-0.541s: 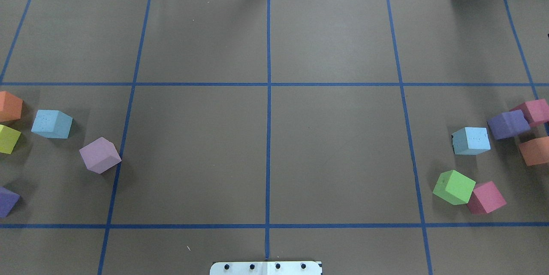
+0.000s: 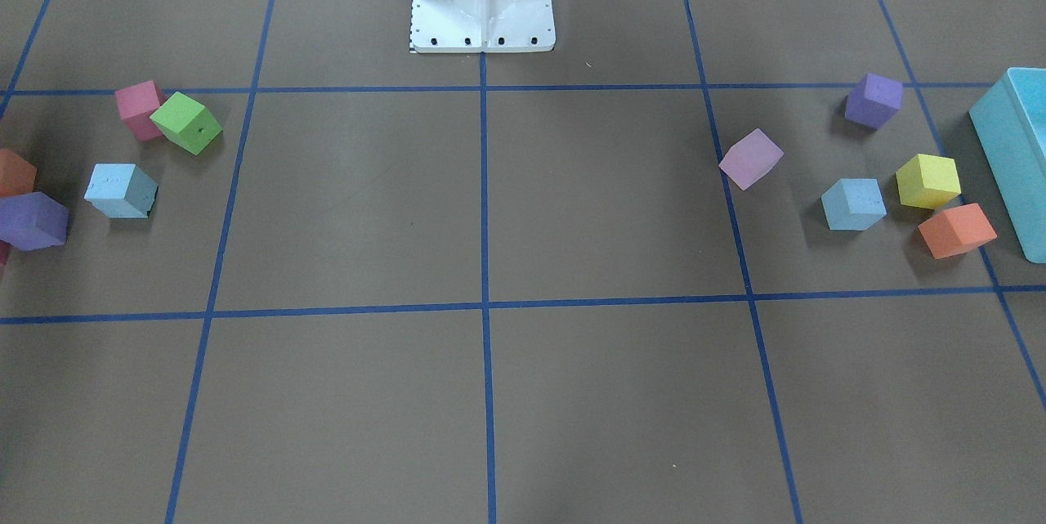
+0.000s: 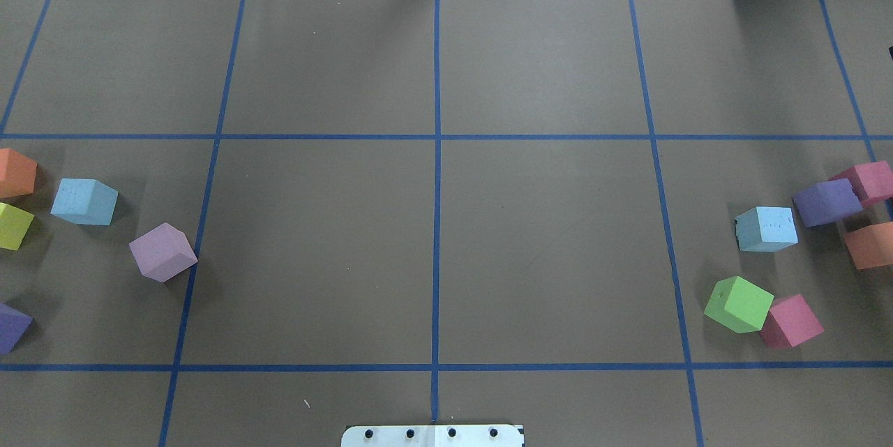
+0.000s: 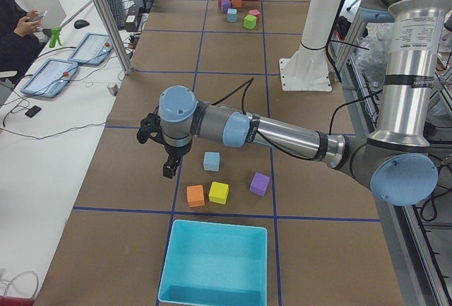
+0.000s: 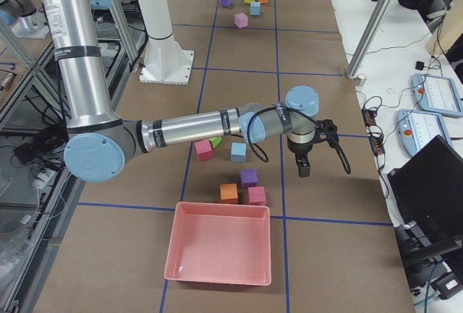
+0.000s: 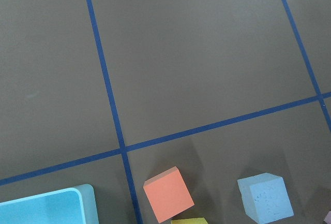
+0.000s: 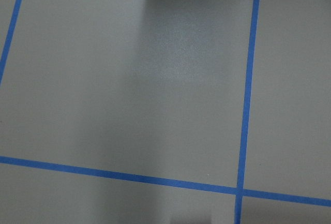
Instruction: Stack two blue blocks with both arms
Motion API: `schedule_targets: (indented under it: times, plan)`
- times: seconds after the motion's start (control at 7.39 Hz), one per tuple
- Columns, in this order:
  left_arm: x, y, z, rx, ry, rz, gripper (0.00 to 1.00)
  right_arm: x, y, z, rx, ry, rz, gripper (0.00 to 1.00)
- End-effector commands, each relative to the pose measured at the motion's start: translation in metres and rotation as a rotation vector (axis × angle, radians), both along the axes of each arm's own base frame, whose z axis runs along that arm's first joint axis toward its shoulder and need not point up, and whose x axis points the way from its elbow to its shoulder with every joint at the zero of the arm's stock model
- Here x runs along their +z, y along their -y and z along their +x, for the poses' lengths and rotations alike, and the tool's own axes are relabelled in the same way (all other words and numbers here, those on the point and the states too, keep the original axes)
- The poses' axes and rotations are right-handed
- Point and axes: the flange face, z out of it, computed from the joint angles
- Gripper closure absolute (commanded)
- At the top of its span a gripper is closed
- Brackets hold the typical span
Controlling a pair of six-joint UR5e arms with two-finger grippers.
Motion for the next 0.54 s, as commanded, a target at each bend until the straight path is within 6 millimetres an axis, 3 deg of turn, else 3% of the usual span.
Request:
schedule_targets:
  times: [0.0, 0.14, 0.41]
  plan:
    - [-0.006, 0.008, 0.003, -0.021, -0.007, -0.023, 0.02, 0.0, 0.001, -0.032, -0.051, -0.006, 0.008, 0.0]
    - [-0.02, 0.021, 0.01, -0.038, -0.01, -0.033, 0.02, 0.007, -0.005, -0.041, -0.062, -0.006, -0.009, 0.0]
    - [-0.035, 0.049, 0.058, 0.007, -0.017, -0.061, 0.02, 0.01, -0.013, -0.084, -0.075, 0.01, -0.08, 0.0]
